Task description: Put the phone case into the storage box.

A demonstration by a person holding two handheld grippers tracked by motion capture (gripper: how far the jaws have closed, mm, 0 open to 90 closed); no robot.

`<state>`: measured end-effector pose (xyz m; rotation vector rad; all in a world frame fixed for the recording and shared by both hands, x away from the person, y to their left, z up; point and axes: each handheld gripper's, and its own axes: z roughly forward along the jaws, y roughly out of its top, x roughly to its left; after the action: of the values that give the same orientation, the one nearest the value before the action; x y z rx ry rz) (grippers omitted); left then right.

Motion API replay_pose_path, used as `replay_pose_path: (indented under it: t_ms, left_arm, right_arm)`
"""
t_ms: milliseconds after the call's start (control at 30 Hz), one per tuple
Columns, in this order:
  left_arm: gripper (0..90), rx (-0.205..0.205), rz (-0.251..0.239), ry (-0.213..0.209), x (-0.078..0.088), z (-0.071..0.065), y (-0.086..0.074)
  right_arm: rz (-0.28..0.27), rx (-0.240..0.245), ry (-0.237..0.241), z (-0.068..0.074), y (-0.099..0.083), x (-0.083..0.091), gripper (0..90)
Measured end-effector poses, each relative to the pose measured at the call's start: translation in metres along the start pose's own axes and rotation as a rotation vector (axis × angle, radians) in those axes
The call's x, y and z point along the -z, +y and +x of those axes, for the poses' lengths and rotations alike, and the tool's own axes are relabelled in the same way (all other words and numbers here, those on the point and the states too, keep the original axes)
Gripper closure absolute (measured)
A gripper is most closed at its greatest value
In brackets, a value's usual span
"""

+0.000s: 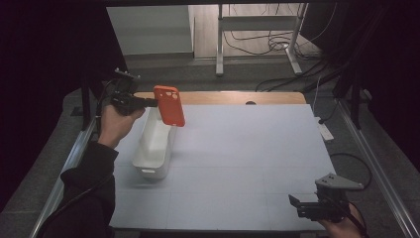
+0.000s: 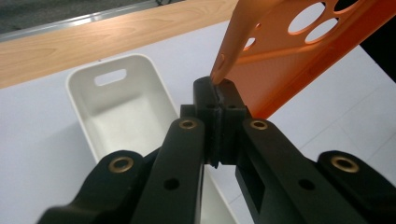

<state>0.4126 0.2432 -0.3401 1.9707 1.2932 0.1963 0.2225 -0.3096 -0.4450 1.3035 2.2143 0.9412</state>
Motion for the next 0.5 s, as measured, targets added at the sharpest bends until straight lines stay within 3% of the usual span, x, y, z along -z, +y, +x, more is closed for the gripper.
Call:
replay_pose_path:
  t_ms: [500]
  left_arm:
    - [89.6,0.039,-0.006,0.054,-0.002,0.022,0.009]
  right_arm:
    - [0.01,0.002,0.001,0.0,0.0,-0.001,0.0]
